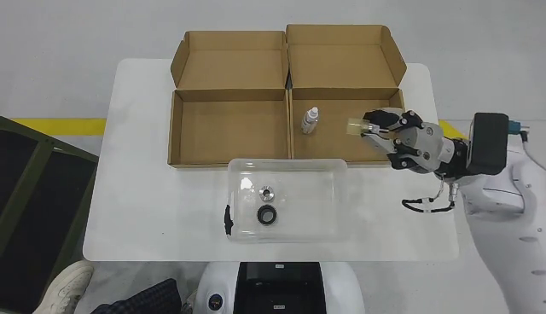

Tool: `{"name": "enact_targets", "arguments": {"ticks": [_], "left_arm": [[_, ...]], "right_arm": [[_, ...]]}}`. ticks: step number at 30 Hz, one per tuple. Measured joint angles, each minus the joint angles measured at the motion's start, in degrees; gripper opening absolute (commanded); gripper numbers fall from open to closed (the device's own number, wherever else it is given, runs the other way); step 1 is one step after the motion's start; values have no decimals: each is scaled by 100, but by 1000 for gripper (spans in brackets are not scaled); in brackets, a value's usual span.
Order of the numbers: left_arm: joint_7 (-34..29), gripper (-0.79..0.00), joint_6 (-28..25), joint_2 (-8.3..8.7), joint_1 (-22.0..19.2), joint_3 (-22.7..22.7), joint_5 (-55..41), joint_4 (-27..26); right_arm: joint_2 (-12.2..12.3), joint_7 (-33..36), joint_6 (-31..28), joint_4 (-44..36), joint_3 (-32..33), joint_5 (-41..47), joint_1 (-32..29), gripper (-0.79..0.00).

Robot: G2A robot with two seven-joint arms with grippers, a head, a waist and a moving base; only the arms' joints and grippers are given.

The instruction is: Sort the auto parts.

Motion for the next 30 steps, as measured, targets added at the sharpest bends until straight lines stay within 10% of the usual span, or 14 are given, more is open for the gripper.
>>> {"name": "enact_targets", "arguments": {"ticks": [30], "left_arm": [[0, 0, 0, 0, 0, 0, 0, 0]], "right_arm": [[-67, 1355, 1488, 655, -725, -1809, 55, -785]]}}
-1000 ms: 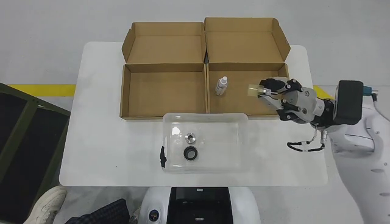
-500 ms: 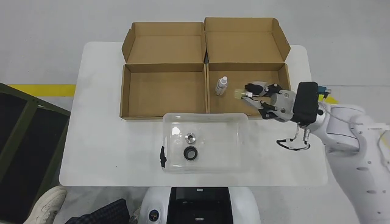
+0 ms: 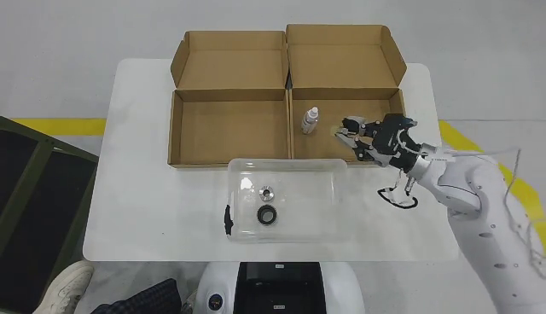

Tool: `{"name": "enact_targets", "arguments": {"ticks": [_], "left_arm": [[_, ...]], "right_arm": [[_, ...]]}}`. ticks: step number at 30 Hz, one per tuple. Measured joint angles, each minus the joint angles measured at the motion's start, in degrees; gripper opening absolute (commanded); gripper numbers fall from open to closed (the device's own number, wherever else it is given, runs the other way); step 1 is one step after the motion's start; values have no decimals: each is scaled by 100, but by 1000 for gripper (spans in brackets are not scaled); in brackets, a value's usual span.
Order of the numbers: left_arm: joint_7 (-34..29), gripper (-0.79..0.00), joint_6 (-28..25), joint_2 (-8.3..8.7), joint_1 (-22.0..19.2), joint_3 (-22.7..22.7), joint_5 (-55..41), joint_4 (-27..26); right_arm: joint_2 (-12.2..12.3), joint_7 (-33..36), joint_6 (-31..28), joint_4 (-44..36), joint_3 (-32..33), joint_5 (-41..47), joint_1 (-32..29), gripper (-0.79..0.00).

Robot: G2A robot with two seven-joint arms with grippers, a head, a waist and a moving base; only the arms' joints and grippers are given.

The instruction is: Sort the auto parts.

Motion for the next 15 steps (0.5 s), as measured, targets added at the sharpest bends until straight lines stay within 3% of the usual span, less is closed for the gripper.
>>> {"name": "enact_targets", "arguments": {"ticks": [15], "left_arm": [[0, 0, 0, 0, 0, 0, 0, 0]], "right_arm": [[-143, 1589, 550, 707, -951, -142, 1095, -785]]}}
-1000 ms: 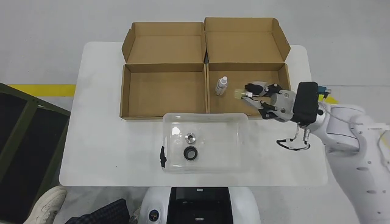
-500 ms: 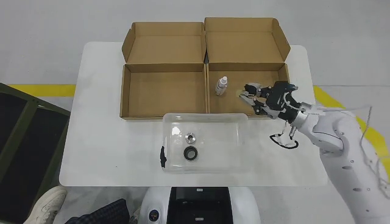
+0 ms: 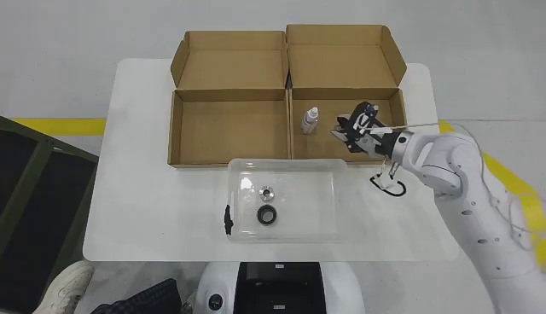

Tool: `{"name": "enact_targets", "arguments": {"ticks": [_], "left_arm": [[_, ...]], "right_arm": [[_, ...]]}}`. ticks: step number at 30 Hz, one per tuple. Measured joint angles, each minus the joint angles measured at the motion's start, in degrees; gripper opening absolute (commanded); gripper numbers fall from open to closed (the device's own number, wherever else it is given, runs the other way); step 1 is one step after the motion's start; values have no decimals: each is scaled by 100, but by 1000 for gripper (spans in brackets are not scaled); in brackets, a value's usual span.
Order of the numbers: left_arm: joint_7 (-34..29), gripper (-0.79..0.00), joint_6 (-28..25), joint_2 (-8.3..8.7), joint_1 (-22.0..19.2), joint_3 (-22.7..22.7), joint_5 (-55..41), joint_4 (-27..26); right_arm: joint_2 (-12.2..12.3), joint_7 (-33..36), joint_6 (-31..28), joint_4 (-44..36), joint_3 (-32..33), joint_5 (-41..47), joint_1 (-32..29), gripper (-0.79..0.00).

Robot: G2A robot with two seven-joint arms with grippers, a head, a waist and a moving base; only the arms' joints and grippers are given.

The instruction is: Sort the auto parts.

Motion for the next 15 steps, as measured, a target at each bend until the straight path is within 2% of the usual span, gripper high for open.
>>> {"name": "enact_targets", "arguments": {"ticks": [10, 15], "left_arm": [[0, 0, 0, 0, 0, 0, 0, 0], [0, 0, 0, 0, 0, 0, 0, 0]], "right_arm": [[-184, 539, 467, 628, -741, -363, 673, -785], [-270, 685, 516, 952, -1000, -371, 940, -785]]}}
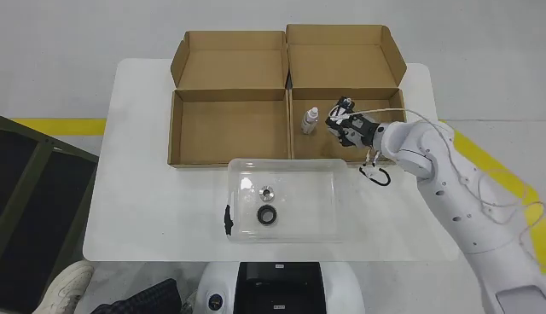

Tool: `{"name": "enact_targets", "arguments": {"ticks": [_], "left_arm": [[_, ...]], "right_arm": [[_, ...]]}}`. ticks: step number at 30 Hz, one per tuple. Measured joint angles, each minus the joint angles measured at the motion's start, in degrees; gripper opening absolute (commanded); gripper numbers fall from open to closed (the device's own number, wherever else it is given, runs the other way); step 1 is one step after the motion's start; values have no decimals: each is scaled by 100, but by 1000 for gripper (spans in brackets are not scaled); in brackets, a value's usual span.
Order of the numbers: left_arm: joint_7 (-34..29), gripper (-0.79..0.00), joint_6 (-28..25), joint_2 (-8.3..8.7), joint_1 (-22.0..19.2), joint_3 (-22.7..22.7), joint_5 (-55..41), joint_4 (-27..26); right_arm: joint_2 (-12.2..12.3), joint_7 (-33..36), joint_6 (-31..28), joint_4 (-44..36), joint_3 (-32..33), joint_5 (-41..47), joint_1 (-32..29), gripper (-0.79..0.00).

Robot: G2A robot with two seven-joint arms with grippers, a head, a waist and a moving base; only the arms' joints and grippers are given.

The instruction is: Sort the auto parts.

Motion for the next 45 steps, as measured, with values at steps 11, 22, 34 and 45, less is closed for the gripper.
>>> {"name": "enact_targets", "arguments": {"ticks": [11, 22, 34, 45], "left_arm": [[0, 0, 0, 0, 0, 0, 0, 0], [0, 0, 0, 0, 0, 0, 0, 0], [0, 0, 0, 0, 0, 0, 0, 0], [0, 0, 0, 0, 0, 0, 0, 0]], "right_arm": [[-209, 130, 35, 668, -550, -65, 501, -785], [-307, 162, 9, 877, -704, -65, 670, -493], [-188, -56, -155, 333, -238, -73, 369, -413], [124, -257, -904, -1227, 696, -13, -715, -394]]}}
